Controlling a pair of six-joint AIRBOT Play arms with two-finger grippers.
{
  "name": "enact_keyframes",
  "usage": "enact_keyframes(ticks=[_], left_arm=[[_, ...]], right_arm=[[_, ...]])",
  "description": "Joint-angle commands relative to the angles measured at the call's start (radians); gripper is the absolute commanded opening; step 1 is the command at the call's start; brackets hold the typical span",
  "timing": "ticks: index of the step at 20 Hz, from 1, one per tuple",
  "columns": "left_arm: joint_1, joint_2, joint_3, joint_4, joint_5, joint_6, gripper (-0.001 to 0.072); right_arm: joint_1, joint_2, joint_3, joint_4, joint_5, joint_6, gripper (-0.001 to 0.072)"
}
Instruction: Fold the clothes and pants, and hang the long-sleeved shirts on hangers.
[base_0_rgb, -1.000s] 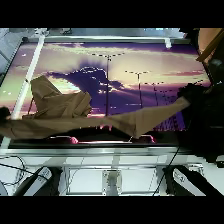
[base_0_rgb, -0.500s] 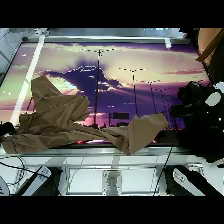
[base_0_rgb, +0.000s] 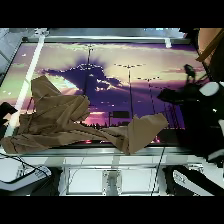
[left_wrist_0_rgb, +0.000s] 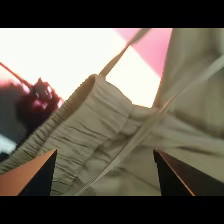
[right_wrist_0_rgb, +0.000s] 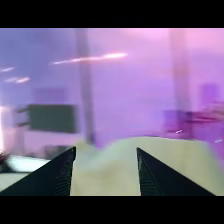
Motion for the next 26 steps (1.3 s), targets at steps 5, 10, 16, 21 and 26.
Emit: enact_keyframes(ticks=[5, 10, 16, 21, 26], left_arm=[[0.001, -0.206, 0.049, -0.005, -0.056, 0.026, 0.0683], [0.001, -0.205, 0.055, -0.005, 0.010, 0.060, 0.0683], [0.000, -0.229, 0.055, -0.005, 0.052, 0.102, 0.0684], [-0.001, -0.255, 0.055, -0.020, 0.051, 0.143, 0.0683], [-0.011, -0.256, 0.055, -0.035, 0.051, 0.143, 0.0682]], right_arm=[[0.395, -0.506, 0.310, 0.245, -0.061, -0.004, 0.0448], [0.523, -0.870, 0.723, 0.389, -0.102, 0.011, 0.0486], [0.550, -1.092, 1.011, 0.425, -0.055, 0.088, 0.0483], [0.592, -1.124, 1.011, 0.449, -0.093, 0.079, 0.0482], [0.610, -1.141, 1.011, 0.483, -0.156, 0.079, 0.0442]])
